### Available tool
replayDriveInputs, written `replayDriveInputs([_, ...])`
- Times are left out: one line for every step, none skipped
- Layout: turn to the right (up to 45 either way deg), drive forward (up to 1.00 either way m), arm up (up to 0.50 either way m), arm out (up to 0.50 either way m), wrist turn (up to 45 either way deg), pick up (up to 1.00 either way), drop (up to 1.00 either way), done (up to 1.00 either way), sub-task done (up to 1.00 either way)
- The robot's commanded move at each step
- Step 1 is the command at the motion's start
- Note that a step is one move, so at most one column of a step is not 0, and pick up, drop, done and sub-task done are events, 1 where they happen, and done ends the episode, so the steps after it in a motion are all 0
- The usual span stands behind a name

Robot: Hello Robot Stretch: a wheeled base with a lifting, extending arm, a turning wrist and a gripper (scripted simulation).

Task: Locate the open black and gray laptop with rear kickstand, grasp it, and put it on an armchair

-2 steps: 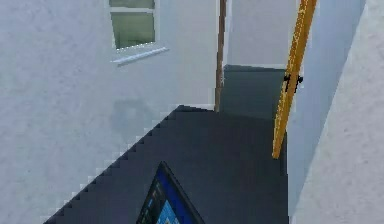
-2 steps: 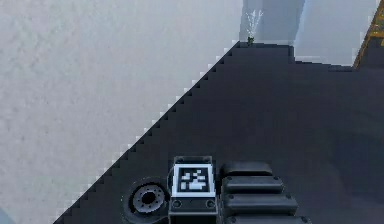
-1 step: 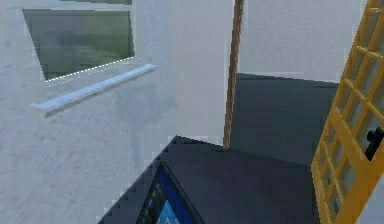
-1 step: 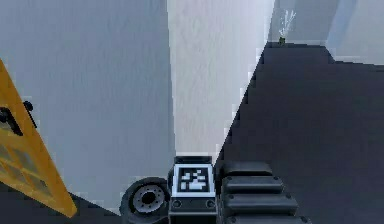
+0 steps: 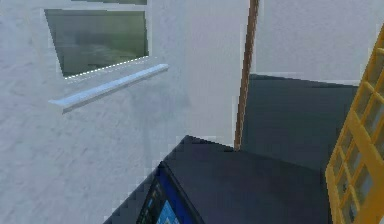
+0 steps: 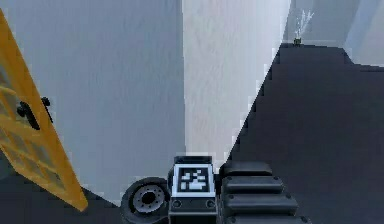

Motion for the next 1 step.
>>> replayDriveInputs([0.0,0.10,0.00,0.00,0.0,0.00,0.00,0.00,0.00])
